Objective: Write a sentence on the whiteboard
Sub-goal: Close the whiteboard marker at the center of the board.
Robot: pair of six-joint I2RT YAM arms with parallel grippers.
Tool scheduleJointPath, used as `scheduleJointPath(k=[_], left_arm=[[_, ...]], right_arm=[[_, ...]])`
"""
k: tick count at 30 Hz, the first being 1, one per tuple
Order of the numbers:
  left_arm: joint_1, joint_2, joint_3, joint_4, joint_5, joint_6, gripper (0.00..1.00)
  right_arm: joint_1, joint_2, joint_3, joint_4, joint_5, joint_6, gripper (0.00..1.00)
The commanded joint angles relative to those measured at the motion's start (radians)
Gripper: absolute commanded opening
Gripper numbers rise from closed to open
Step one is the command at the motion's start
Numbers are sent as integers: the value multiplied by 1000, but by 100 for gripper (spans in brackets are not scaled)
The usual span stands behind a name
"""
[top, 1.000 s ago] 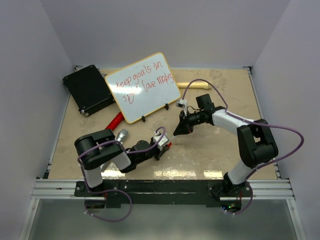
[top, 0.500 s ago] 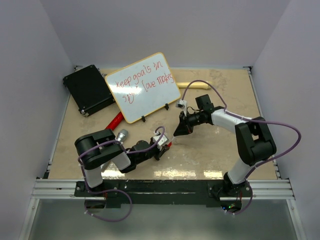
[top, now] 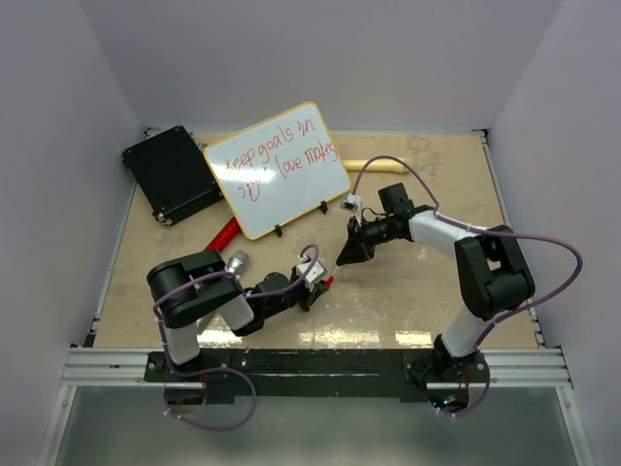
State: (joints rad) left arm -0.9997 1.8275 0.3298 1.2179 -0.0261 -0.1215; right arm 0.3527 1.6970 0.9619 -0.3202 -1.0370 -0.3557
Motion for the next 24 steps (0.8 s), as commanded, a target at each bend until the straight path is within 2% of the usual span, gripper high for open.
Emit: scheduleJointPath(k=[1,24], left_arm=[[9,23,-6,28,22,-21,0],[12,65,12,91,22,-53,0]], right_arm=[[3,-36,28,-22,-34,-23,0],[37,47,8,20,-46,14,0]])
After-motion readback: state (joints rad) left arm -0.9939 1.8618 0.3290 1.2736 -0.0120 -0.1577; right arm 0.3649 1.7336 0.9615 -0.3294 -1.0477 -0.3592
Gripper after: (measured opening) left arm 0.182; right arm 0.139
